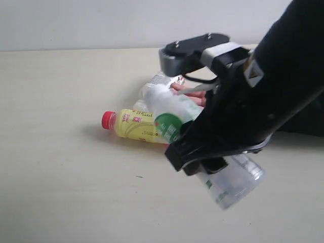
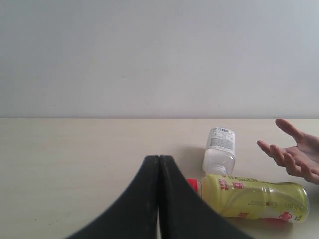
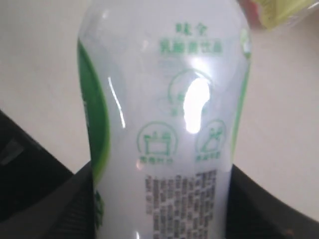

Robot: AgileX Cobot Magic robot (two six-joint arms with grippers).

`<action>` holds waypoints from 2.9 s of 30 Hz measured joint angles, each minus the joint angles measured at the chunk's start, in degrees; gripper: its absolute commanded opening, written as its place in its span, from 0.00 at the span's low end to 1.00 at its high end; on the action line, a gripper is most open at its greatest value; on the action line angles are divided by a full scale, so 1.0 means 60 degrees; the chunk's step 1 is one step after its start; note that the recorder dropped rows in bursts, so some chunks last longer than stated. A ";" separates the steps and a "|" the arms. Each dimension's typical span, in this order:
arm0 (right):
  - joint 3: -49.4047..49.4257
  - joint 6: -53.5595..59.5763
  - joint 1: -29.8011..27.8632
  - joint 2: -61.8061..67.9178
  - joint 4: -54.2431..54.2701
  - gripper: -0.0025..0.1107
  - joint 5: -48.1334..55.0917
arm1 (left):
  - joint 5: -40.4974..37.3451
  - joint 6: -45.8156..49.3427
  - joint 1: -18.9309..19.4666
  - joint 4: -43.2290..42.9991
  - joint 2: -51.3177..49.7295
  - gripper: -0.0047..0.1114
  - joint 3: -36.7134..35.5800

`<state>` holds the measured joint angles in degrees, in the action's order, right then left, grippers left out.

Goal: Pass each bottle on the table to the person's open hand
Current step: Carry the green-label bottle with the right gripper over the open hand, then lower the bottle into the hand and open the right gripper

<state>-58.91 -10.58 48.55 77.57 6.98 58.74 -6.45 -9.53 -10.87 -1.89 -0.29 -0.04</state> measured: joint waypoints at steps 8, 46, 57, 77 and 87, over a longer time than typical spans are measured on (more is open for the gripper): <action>0.0000 -0.2127 -0.0252 -0.1074 -0.3007 0.02 0.0505 | 0.0000 0.0000 0.0000 0.0000 0.0000 0.04 0.0000; -0.2533 -0.0102 -0.3746 0.4624 -0.1417 0.02 -0.0506 | 0.0000 0.0000 0.0000 0.0000 0.0000 0.04 0.0000; -0.2555 -0.0048 -0.3754 0.4862 -0.1357 0.02 -0.0791 | 0.0000 0.0000 0.0000 0.0000 0.0000 0.04 0.0000; -0.2555 0.0068 -0.3754 0.4862 -0.1322 0.60 -0.0810 | 0.0000 0.0000 0.0000 0.0000 0.0000 0.04 0.0000; -0.2555 0.0382 -0.3754 0.4862 -0.1248 0.70 -0.0810 | 0.0000 0.0000 0.0000 0.0000 0.0000 0.04 0.0000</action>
<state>-74.24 -8.29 26.03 106.74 -0.51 53.88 -6.45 -9.53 -10.87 -1.89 -0.29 -0.04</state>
